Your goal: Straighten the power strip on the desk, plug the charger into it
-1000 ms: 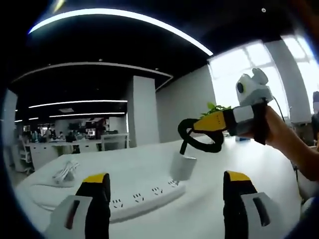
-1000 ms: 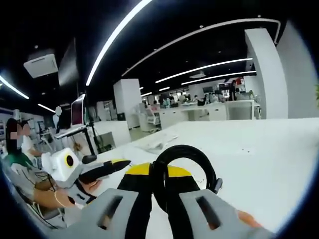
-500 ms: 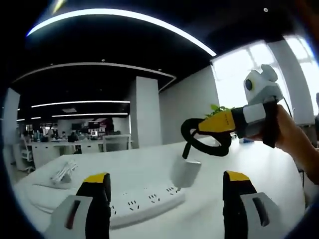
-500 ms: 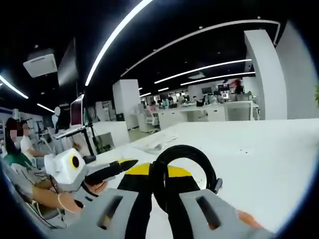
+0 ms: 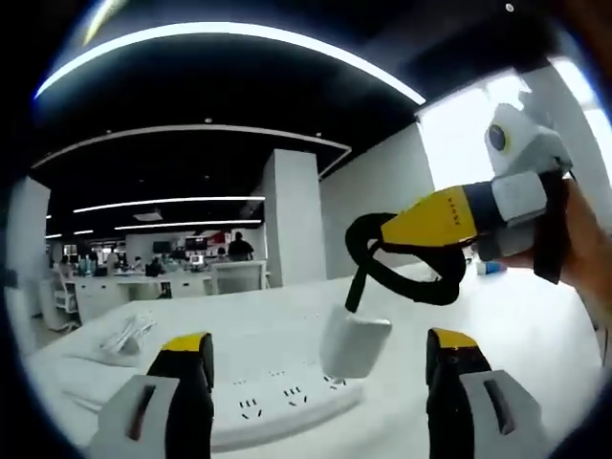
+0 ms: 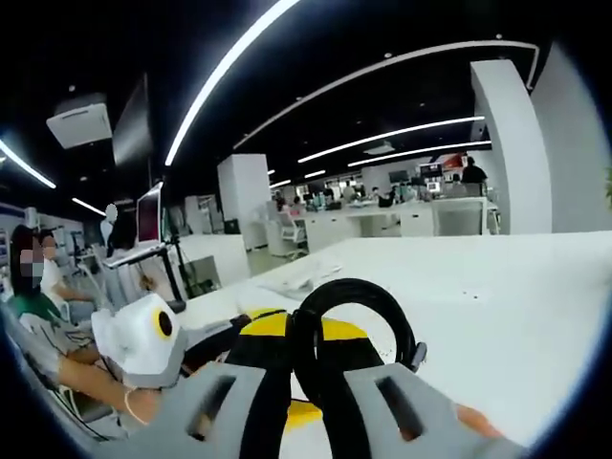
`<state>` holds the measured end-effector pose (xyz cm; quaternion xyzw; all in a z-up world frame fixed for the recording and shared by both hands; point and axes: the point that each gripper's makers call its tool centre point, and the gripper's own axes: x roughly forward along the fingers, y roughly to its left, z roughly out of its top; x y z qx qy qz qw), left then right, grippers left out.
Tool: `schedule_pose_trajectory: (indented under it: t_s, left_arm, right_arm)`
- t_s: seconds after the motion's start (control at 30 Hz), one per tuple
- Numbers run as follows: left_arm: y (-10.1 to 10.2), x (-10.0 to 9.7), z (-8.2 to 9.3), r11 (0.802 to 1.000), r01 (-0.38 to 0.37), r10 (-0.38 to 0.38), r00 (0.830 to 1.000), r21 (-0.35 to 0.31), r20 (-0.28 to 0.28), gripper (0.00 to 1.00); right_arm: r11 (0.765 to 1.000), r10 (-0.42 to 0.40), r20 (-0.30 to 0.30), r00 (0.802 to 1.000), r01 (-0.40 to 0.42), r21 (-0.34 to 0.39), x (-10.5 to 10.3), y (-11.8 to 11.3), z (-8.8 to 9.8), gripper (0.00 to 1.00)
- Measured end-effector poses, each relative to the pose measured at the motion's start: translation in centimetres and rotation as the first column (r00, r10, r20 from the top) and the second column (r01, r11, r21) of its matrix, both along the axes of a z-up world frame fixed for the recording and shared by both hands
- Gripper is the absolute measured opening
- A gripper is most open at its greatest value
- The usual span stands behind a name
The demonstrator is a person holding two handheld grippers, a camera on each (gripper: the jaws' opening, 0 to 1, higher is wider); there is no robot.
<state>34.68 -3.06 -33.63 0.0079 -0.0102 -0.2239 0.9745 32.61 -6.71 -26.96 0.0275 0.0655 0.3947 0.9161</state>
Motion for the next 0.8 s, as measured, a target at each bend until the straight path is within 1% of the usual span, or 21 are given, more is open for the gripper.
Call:
schedule_pose_trajectory:
  t_s: [0.07, 0.17, 0.23, 0.3, 0.57, 0.6, 0.67, 0.8]
  left_arm:
    - [-0.2, 0.0, -0.1, 1.0, -0.002, 0.002, 1.0, 0.014, 0.004, 0.92]
    - [-0.4, 0.1, 0.0, 0.997, -0.019, 0.016, 0.999, 0.071, 0.041, 0.91]
    - [-0.7, 0.1, 0.1, 0.996, -0.019, 0.013, 0.997, 0.092, 0.07, 0.91]
    - [-0.8, 0.2, 0.2, 0.993, -0.029, 0.02, 0.996, 0.113, 0.085, 0.89]
    - [-1.4, 0.8, 0.0, 0.988, -0.047, 0.032, 0.995, 0.149, 0.096, 0.85]
    - [-1.4, 0.8, 0.0, 0.987, -0.045, 0.029, 0.994, 0.152, 0.103, 0.84]
    - [-1.6, 1.1, -0.2, 0.985, -0.036, 0.018, 0.994, 0.168, 0.103, 0.78]
    - [-1.4, 1.5, -0.4, 0.982, -0.046, 0.027, 0.994, 0.184, 0.103, 0.67]
  right_arm:
    - [1.0, -0.002, 0.0, 1.0, 0.002, 0.002, 0.0, 0.0, 0.0, 0.07]
    - [1.0, -0.006, -0.001, 1.0, 0.006, 0.007, 0.1, -0.1, 0.1, 0.07]
    - [1.0, -0.008, -0.003, 1.0, 0.008, 0.006, 0.2, -0.1, 0.1, 0.07]
    - [1.0, -0.01, -0.005, 1.0, 0.01, 0.004, 0.3, 0.0, 0.1, 0.07]
    - [1.0, -0.013, -0.014, 1.0, 0.014, 0.014, 0.5, 0.3, 0.0, 0.07]
    - [1.0, -0.014, -0.015, 1.0, 0.014, 0.013, 0.6, 0.4, -0.1, 0.07]
    - [1.0, -0.014, -0.014, 1.0, 0.014, 0.01, 0.6, 0.5, -0.2, 0.07]
    - [1.0, -0.015, -0.017, 1.0, 0.015, 0.001, 0.6, 0.6, -0.5, 0.07]
